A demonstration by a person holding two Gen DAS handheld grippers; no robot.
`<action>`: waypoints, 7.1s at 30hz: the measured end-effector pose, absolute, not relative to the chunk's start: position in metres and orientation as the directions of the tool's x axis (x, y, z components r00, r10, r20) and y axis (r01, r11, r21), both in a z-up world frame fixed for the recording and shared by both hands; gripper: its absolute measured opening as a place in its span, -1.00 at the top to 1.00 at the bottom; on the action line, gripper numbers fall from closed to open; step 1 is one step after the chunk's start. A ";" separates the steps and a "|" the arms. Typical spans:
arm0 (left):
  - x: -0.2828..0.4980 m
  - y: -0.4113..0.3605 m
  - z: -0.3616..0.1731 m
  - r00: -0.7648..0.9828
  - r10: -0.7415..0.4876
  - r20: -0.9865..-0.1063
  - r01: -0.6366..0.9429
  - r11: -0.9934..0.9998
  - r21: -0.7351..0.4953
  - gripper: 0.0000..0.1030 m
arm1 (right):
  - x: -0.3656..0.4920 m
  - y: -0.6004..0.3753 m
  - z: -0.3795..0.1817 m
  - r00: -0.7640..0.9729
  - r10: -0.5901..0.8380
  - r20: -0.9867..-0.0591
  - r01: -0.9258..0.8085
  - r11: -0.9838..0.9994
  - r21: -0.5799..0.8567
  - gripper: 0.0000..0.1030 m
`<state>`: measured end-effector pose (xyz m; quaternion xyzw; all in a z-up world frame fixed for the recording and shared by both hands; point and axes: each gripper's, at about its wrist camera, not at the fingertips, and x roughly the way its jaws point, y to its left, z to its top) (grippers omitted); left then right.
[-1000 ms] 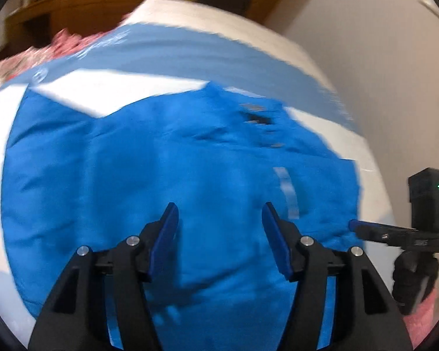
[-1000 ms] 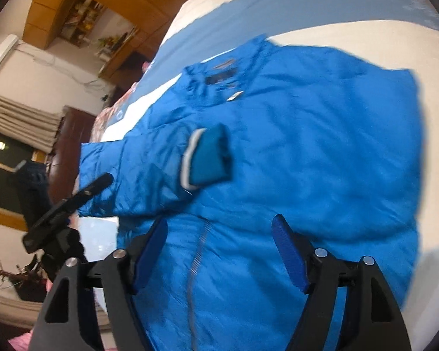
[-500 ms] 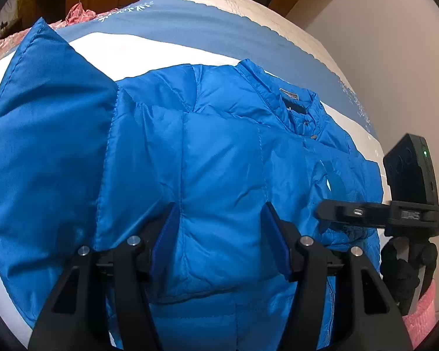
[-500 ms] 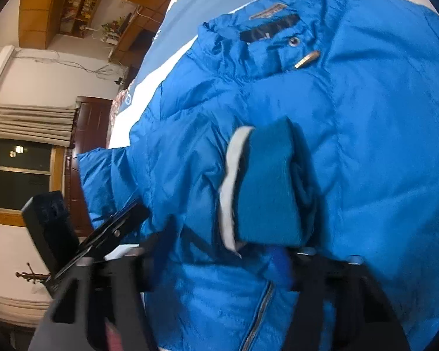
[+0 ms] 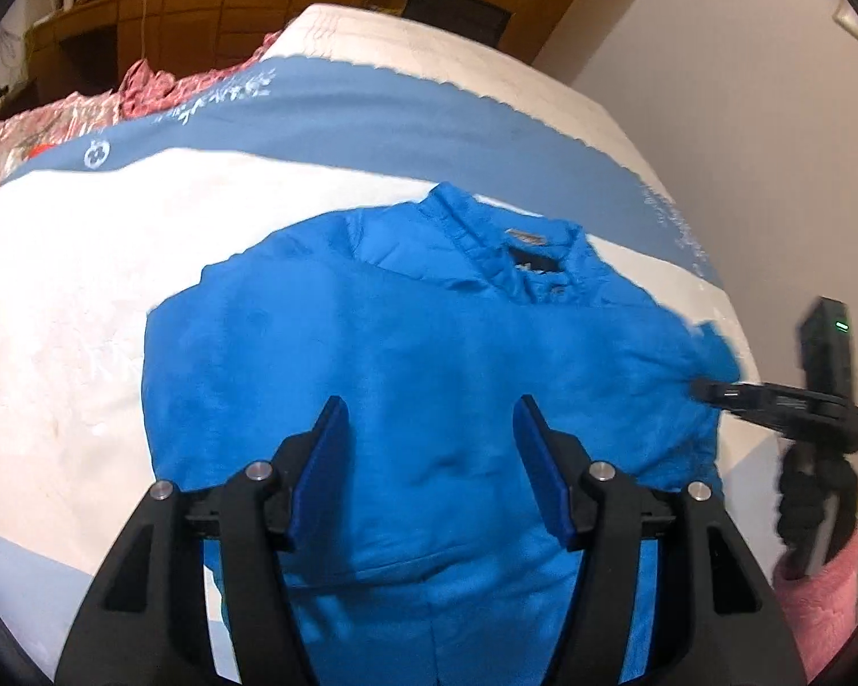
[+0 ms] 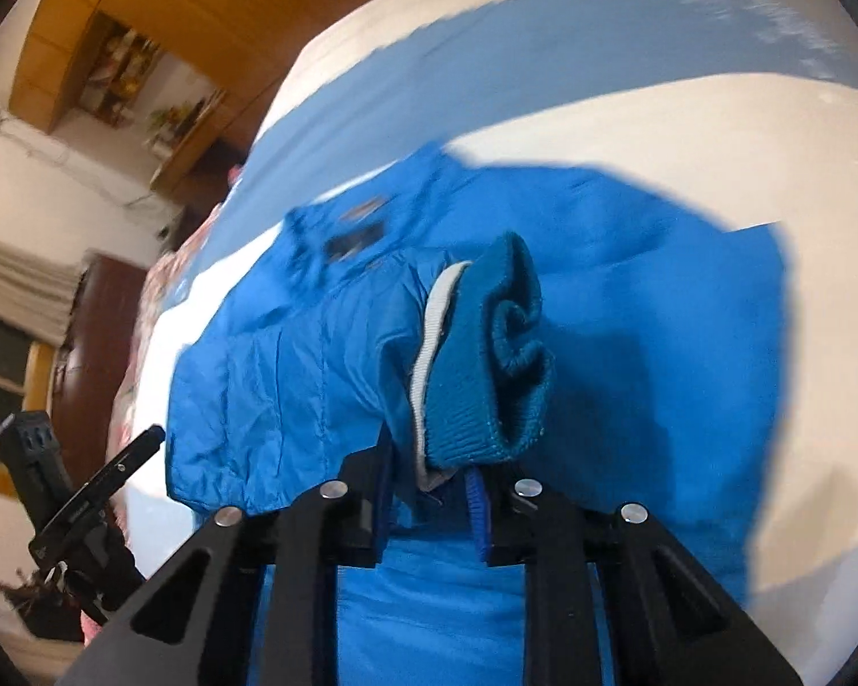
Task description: Fold large clothes
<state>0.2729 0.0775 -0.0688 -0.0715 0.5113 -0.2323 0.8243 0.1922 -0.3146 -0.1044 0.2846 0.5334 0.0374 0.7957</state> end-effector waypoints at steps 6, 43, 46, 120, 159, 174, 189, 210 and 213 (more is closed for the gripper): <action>0.286 0.064 -0.104 0.323 -0.375 -0.869 0.290 0.913 -0.286 -0.14 | 0.177 -0.349 -0.115 0.439 0.341 -0.831 0.303 0.815 0.494 0.58; 0.312 0.022 -0.094 0.390 -0.240 -0.889 0.331 0.938 -0.108 -0.26 | 0.216 -0.291 -0.125 0.424 0.235 -0.875 0.190 0.921 0.339 0.23; 0.284 0.023 -0.081 0.407 -0.269 -0.873 0.362 0.925 -0.116 -0.27 | 0.193 -0.277 -0.109 0.447 0.271 -0.853 0.117 0.927 0.356 0.23; -0.008 0.179 -0.143 0.081 -0.410 -0.909 0.105 0.910 -0.401 0.68 | -0.141 -0.325 -0.183 0.348 0.573 -0.742 0.227 0.717 0.660 0.77; 0.255 0.118 -0.010 0.368 -0.653 -0.661 0.278 0.756 -0.592 0.69 | 0.101 -0.398 -0.045 0.567 0.589 -0.576 0.056 0.670 0.740 0.77; 0.385 0.091 -0.108 0.277 -0.530 -0.801 0.102 0.846 -0.524 0.63 | 0.238 -0.425 -0.142 0.445 0.575 -0.687 0.238 0.664 0.709 0.73; 0.371 0.119 -0.090 0.285 -0.577 -0.765 0.122 0.814 -0.568 0.01 | 0.216 -0.434 -0.121 0.468 0.572 -0.674 0.202 0.673 0.711 -0.03; 0.316 0.096 -0.071 0.387 -0.421 -0.820 0.225 0.906 -0.358 0.78 | 0.195 -0.396 -0.093 0.471 0.389 -0.791 0.114 0.863 0.492 0.88; 0.323 0.083 -0.050 0.461 -0.392 -0.796 0.244 0.919 -0.310 0.79 | 0.203 -0.401 -0.071 0.515 0.383 -0.767 0.102 0.861 0.498 0.88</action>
